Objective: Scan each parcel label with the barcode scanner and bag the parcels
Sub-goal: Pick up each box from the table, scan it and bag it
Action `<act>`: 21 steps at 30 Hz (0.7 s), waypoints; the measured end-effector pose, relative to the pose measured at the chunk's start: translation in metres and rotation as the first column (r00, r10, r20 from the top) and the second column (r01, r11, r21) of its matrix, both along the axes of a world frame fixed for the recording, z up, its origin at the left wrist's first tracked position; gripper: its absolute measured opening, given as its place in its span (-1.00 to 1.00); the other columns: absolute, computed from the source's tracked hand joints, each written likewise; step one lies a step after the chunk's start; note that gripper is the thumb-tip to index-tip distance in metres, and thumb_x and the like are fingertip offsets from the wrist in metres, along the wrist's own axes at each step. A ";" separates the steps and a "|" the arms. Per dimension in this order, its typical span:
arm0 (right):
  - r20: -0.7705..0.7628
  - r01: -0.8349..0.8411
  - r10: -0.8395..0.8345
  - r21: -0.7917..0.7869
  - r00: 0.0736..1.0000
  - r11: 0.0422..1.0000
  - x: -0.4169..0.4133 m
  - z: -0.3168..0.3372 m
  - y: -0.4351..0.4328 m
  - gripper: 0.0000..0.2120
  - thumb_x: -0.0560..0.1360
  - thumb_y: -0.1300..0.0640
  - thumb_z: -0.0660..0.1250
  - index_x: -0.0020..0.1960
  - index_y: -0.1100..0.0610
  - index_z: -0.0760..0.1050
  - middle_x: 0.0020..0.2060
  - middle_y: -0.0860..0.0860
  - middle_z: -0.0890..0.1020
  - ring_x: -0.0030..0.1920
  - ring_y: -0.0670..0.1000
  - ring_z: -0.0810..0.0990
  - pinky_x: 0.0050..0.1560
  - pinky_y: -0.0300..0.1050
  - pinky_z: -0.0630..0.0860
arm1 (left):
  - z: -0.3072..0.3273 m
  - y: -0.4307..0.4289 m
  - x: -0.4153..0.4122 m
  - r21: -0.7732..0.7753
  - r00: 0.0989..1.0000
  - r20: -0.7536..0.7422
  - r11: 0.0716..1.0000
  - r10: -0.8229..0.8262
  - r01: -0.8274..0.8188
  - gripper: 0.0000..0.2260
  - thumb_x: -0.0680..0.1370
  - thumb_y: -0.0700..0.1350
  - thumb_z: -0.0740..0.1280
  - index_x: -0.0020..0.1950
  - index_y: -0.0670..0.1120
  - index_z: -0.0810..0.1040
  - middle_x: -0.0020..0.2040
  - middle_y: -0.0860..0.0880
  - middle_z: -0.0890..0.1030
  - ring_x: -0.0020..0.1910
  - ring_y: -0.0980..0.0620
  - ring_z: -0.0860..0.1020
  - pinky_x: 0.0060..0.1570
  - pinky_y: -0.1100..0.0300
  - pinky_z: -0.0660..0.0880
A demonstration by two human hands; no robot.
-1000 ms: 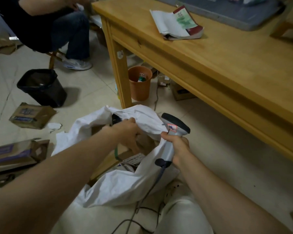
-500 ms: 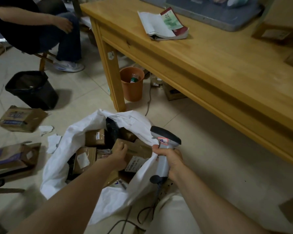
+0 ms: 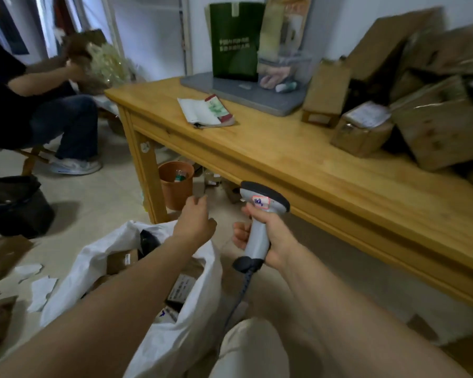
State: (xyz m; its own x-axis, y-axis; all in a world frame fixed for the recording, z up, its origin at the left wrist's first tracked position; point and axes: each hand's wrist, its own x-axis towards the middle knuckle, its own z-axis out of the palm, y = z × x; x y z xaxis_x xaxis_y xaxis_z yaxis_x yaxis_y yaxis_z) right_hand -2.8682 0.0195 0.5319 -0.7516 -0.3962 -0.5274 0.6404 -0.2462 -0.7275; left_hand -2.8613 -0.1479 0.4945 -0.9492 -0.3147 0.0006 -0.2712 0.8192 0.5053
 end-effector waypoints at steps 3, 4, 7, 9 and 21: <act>-0.035 0.059 -0.064 -0.111 0.997 0.992 0.000 0.055 0.037 -0.81 0.53 0.07 0.34 -0.07 0.20 0.45 -0.48 0.09 0.55 -0.59 -0.05 0.45 -0.49 -0.23 0.50 | 0.053 0.040 -0.011 0.021 0.992 -0.100 0.997 -0.076 0.079 -0.53 0.58 -0.15 0.25 0.48 -0.09 0.25 0.44 -0.14 0.26 0.37 -0.13 0.33 0.25 0.04 0.35; -0.055 0.072 -0.082 -0.157 0.995 0.985 0.000 0.073 0.051 -0.82 0.53 0.08 0.34 -0.08 0.19 0.43 -0.49 0.07 0.52 -0.61 -0.08 0.42 -0.53 -0.27 0.46 | 0.070 0.054 -0.015 0.013 0.986 -0.129 0.994 -0.104 0.106 -0.50 0.58 -0.15 0.27 0.50 -0.09 0.22 0.44 -0.14 0.25 0.37 -0.14 0.34 0.24 0.04 0.36; -0.136 0.100 -0.140 -0.271 0.981 0.958 -0.001 0.124 0.098 -0.84 0.53 0.16 0.31 -0.17 0.18 0.37 -0.44 0.03 0.44 -0.64 -0.11 0.36 -0.58 -0.31 0.39 | 0.118 0.100 -0.026 -0.042 0.961 -0.214 0.985 -0.174 0.169 -0.44 0.58 -0.12 0.27 0.54 -0.10 0.15 0.46 -0.13 0.23 0.35 -0.13 0.36 0.23 0.05 0.38; -0.174 0.156 -0.219 -0.316 0.960 0.936 -0.002 0.156 0.131 -0.84 0.54 0.23 0.27 -0.19 0.18 0.34 -0.42 0.02 0.42 -0.64 -0.11 0.34 -0.59 -0.31 0.37 | 0.146 0.130 -0.035 -0.067 0.937 -0.270 0.975 -0.222 0.212 -0.44 0.59 -0.10 0.27 0.54 -0.10 0.15 0.45 -0.12 0.26 0.32 -0.12 0.40 0.21 0.07 0.39; -0.318 0.452 -0.534 -0.300 0.783 0.840 -0.075 0.257 0.288 -0.82 0.54 0.28 0.23 -0.25 0.24 0.41 -0.53 0.02 0.48 -0.59 -0.09 0.42 -0.51 -0.29 0.44 | 0.262 0.273 -0.144 0.204 0.871 -0.390 0.895 -0.298 0.397 -0.83 0.55 -0.10 0.29 0.01 -0.21 0.51 -0.12 -0.17 0.58 -0.22 -0.05 0.52 -0.32 0.15 0.41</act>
State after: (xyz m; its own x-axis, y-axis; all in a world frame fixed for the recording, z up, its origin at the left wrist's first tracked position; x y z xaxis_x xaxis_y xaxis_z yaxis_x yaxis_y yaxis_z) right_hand -2.9436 0.3071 0.7886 -0.9929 0.0205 -0.1169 0.0796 -0.6153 -0.7842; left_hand -3.0048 0.1255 0.7564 -0.9520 0.0011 0.3061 0.2345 0.6455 0.7269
